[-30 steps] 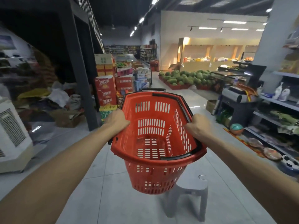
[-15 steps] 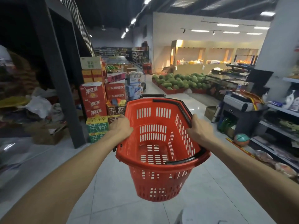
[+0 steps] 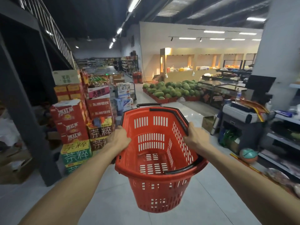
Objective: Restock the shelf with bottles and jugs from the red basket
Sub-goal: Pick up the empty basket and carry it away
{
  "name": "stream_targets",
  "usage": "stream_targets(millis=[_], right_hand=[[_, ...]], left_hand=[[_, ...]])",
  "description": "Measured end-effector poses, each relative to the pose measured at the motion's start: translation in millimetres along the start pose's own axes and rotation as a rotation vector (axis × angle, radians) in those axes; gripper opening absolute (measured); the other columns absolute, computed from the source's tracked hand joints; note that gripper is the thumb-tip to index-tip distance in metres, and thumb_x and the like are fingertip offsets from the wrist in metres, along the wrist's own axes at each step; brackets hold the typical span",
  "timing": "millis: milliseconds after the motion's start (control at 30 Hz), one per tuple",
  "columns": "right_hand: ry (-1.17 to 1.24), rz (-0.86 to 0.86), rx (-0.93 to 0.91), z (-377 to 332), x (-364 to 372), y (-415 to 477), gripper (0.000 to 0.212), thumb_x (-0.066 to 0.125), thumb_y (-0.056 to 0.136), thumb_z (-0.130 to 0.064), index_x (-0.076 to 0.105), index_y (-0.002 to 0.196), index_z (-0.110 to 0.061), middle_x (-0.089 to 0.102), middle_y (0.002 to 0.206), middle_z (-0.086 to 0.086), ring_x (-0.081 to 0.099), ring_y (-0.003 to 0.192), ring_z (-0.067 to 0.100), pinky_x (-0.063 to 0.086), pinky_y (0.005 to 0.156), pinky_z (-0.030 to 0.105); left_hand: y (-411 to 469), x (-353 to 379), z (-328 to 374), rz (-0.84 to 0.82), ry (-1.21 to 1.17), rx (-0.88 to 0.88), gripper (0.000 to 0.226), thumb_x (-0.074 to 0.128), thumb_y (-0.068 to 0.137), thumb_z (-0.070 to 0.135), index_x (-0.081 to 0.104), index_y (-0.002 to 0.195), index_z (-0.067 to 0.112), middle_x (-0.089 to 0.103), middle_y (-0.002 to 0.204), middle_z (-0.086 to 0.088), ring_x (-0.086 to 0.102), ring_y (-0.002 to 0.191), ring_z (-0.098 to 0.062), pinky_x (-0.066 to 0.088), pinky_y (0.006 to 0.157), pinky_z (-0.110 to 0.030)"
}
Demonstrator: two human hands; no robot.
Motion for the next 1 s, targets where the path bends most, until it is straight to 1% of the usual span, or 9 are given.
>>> stream_targets(millis=[100, 200, 300, 400, 533, 700, 833, 900, 1000], right_hand=[[0.02, -0.006, 0.004, 0, 18, 69, 0.033, 0.054, 0.092, -0.035, 0.04, 0.116, -0.019, 0.063, 0.092, 0.002, 0.06, 0.073, 0.023, 0.05, 0.066, 0.035], [0.042, -0.002, 0.016, 1, 39, 137, 0.033, 0.055, 0.093, -0.04, 0.039, 0.114, -0.021, 0.064, 0.092, 0.0, 0.063, 0.073, 0.021, 0.056, 0.068, 0.038], [0.043, -0.006, 0.021, 4, 68, 207, 0.032, 0.055, 0.095, -0.039, 0.039, 0.114, -0.02, 0.061, 0.092, -0.001, 0.06, 0.072, 0.021, 0.049, 0.066, 0.034], [0.007, 0.008, 0.017, 4, 95, 280, 0.027, 0.054, 0.093, -0.033, 0.039, 0.111, -0.019, 0.062, 0.094, 0.002, 0.055, 0.074, 0.024, 0.046, 0.068, 0.035], [-0.002, 0.004, 0.032, -5, 129, 383, 0.029, 0.054, 0.093, -0.033, 0.041, 0.113, -0.016, 0.06, 0.091, 0.002, 0.054, 0.074, 0.025, 0.043, 0.067, 0.034], [0.014, -0.001, 0.055, 2, 153, 494, 0.032, 0.053, 0.095, -0.034, 0.039, 0.119, -0.017, 0.055, 0.09, -0.002, 0.055, 0.072, 0.022, 0.043, 0.067, 0.033], [0.038, 0.011, 0.066, 16, 178, 579, 0.027, 0.053, 0.097, -0.033, 0.035, 0.113, -0.02, 0.053, 0.089, -0.004, 0.044, 0.059, 0.009, 0.037, 0.061, 0.031], [0.038, 0.022, 0.072, 27, 197, 625, 0.027, 0.053, 0.097, -0.033, 0.034, 0.111, -0.021, 0.055, 0.09, -0.003, 0.043, 0.061, 0.011, 0.038, 0.064, 0.031], [0.043, 0.005, 0.09, 50, 231, 699, 0.028, 0.054, 0.097, -0.034, 0.036, 0.113, -0.018, 0.056, 0.09, -0.002, 0.046, 0.064, 0.014, 0.038, 0.066, 0.031]], left_hand=[[69, 2, 19, 0.001, 0.008, 0.004, 0.06, 0.063, 0.099, 0.034, 0.039, 0.143, 0.001, 0.067, 0.109, -0.011, 0.071, 0.099, -0.031, 0.061, 0.084, -0.041], [140, 12, 38, 0.011, 0.029, 0.003, 0.069, 0.063, 0.099, 0.036, 0.033, 0.15, 0.0, 0.068, 0.113, -0.012, 0.07, 0.102, -0.031, 0.059, 0.081, -0.04], [216, 33, 54, 0.027, 0.048, 0.02, 0.077, 0.06, 0.102, 0.034, 0.023, 0.157, -0.003, 0.07, 0.112, -0.013, 0.071, 0.096, -0.029, 0.055, 0.073, -0.036], [299, 58, 64, 0.025, 0.02, 0.029, 0.069, 0.061, 0.1, 0.034, 0.032, 0.15, -0.002, 0.071, 0.107, -0.012, 0.073, 0.09, -0.028, 0.061, 0.076, -0.038], [415, 83, 80, 0.021, -0.014, 0.024, 0.059, 0.064, 0.097, 0.036, 0.043, 0.14, 0.001, 0.07, 0.103, -0.01, 0.074, 0.084, -0.027, 0.064, 0.075, -0.04], [534, 97, 121, 0.022, -0.018, 0.06, 0.066, 0.064, 0.097, 0.036, 0.037, 0.146, 0.001, 0.069, 0.106, -0.011, 0.073, 0.09, -0.029, 0.063, 0.079, -0.041], [625, 118, 158, 0.023, 0.015, 0.083, 0.066, 0.061, 0.098, 0.037, 0.037, 0.146, 0.0, 0.07, 0.112, -0.011, 0.072, 0.096, -0.03, 0.058, 0.075, -0.037], [672, 138, 175, 0.016, 0.011, 0.086, 0.068, 0.061, 0.097, 0.036, 0.034, 0.147, -0.002, 0.07, 0.114, -0.012, 0.072, 0.099, -0.03, 0.056, 0.074, -0.037], [745, 171, 205, 0.0, -0.031, 0.075, 0.069, 0.061, 0.097, 0.034, 0.032, 0.148, -0.002, 0.069, 0.11, -0.012, 0.072, 0.093, -0.031, 0.062, 0.077, -0.042]])
Point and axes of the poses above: each hand's wrist, its own y-axis towards the middle knuckle, its own x-axis out of the palm, z = x × y, the point moved 5 cm from there along y, towards the middle knuckle
